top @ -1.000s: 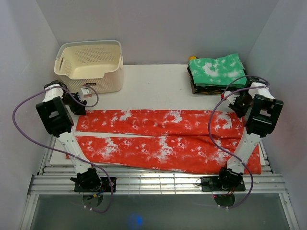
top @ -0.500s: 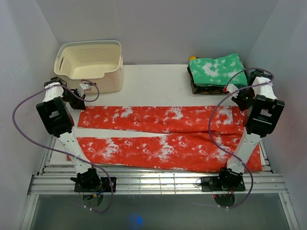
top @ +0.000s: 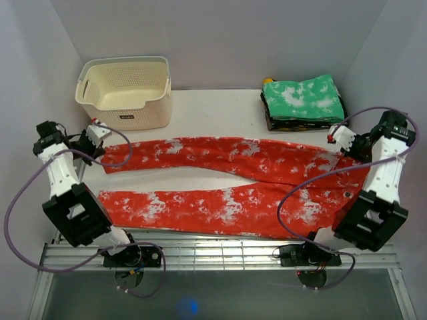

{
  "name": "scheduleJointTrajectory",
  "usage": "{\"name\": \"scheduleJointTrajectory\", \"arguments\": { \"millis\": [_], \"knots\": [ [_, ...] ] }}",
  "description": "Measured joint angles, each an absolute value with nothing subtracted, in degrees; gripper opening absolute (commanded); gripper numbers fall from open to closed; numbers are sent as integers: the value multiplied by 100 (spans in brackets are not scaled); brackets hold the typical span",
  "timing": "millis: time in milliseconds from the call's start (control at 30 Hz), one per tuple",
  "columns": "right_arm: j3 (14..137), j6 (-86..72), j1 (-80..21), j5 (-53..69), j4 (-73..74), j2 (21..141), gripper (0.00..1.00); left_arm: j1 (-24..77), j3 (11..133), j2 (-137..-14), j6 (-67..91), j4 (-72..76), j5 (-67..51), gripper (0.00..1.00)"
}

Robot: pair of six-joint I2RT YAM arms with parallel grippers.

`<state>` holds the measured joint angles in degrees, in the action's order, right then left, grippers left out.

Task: Fold and stack the trousers
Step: Fold the trousers

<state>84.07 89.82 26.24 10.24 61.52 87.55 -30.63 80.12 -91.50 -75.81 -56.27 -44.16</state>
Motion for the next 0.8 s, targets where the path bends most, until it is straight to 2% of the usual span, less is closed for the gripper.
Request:
{"name": "scheduleJointTrajectory", "arguments": {
  "millis": [200,333,400,600,800],
  "knots": [
    [5843,10250,3494,1063,6152,6427,8,-4716,5979,-7450,-9194,-6217,-4525,0],
    [4418,10877,4521,902,6252,5590,8,-6163,5179,-7345,-10381,-6947,-4132,0],
    [3850,11045,4845,676,6208,5533,8,-6506,4995,-7607,-10696,-7048,-3785,0],
    [2860,11279,4904,263,5288,6182,8,-6383,4633,-8578,-10691,-6361,-3214,0],
    [3754,10562,4233,-187,5695,7780,8,-5286,4689,-8674,-9253,-5752,-2672,0]
  ]
}}
